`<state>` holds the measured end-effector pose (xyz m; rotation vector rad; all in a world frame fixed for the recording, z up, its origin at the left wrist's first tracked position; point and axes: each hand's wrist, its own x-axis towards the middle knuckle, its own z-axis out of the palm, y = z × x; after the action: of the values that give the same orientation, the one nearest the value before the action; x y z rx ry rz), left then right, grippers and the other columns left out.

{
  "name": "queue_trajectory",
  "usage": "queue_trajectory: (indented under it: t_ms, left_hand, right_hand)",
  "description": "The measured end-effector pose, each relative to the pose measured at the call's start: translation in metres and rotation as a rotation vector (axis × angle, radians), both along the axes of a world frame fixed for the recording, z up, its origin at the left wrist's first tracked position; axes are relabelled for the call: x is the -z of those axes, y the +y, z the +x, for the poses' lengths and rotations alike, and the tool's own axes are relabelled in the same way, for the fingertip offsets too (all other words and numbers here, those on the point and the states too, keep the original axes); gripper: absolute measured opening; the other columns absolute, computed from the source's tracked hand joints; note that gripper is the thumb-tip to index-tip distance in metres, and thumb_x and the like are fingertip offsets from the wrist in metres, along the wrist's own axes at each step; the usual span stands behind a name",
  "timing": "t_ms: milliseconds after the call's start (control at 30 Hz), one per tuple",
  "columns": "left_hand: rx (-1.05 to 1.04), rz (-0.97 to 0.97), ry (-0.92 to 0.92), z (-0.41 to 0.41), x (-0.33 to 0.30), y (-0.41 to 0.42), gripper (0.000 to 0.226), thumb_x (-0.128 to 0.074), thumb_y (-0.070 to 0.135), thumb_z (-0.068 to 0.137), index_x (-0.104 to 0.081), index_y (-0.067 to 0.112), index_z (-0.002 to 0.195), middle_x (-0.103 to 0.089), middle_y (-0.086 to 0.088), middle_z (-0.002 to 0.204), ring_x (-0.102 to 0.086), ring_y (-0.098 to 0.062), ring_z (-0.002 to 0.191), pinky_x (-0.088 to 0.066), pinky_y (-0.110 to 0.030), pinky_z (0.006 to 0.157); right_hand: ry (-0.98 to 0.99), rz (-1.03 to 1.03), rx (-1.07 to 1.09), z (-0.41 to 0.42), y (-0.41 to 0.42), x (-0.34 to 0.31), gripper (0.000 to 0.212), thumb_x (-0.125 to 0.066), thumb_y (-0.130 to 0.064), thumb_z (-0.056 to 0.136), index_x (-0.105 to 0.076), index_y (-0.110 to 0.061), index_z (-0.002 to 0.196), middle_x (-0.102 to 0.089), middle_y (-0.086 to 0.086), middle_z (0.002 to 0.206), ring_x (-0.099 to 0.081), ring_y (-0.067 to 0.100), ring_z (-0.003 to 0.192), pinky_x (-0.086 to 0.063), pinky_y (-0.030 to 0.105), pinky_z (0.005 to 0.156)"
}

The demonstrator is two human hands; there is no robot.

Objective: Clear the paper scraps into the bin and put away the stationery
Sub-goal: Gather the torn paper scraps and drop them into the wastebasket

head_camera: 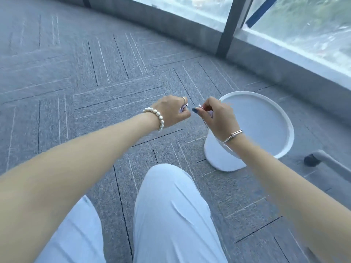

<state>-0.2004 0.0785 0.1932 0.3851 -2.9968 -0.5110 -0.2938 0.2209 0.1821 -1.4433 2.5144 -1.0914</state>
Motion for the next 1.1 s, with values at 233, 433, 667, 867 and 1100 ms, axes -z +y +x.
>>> queue_trajectory:
  t_ms: [233,433,667,867,1100]
  left_hand:
    - [0.105,-0.123,-0.04,-0.093,-0.011,0.056,0.023,-0.039,0.028,0.088,-0.048,0.011,0.077,-0.053,-0.006,0.069,-0.049,-0.025,0.061,-0.028,-0.028,0.048]
    - [0.142,0.026,-0.017,-0.149,0.02,0.102,0.036,-0.024,0.04,0.086,-0.045,0.014,0.073,-0.06,-0.011,0.084,-0.053,-0.027,0.074,-0.032,-0.03,0.059]
    - [0.219,-0.01,-0.103,-0.178,0.065,0.117,0.06,-0.014,0.053,0.079,-0.049,0.012,0.104,-0.044,-0.01,0.109,-0.039,-0.027,0.106,-0.033,-0.038,0.086]
    - [0.292,-0.086,-0.238,-0.183,0.085,0.117,0.039,-0.032,0.032,0.093,-0.049,0.012,0.121,-0.046,-0.009,0.122,-0.039,-0.025,0.115,-0.035,-0.035,0.09]
    - [0.344,-0.111,-0.172,-0.183,0.086,0.111,0.032,-0.043,0.03,0.093,-0.057,0.01,0.114,-0.053,-0.007,0.118,-0.046,-0.024,0.111,-0.042,-0.037,0.089]
  right_hand:
    - [0.014,0.054,0.206,-0.075,0.055,-0.004,0.024,-0.061,-0.029,0.084,-0.057,-0.006,0.08,-0.063,0.004,0.074,-0.054,0.023,0.067,-0.034,0.028,0.059]
    - [0.005,0.198,0.358,-0.116,0.09,0.027,0.02,-0.057,-0.022,0.084,-0.057,-0.006,0.073,-0.054,0.007,0.069,-0.048,0.025,0.066,-0.034,0.032,0.061]
    - [-0.015,0.486,0.445,-0.143,0.102,0.059,0.041,-0.041,-0.031,0.092,-0.063,0.0,0.078,-0.057,0.017,0.089,-0.053,0.033,0.086,-0.038,0.038,0.076]
    - [-0.057,0.578,0.422,-0.133,0.115,0.064,0.045,-0.022,-0.036,0.092,-0.051,-0.014,0.117,-0.049,0.017,0.105,-0.041,0.031,0.103,-0.031,0.034,0.083]
    - [-0.033,0.637,0.442,-0.134,0.112,0.064,0.033,-0.052,-0.042,0.086,-0.059,-0.017,0.106,-0.052,0.007,0.103,-0.054,0.024,0.095,-0.038,0.031,0.076]
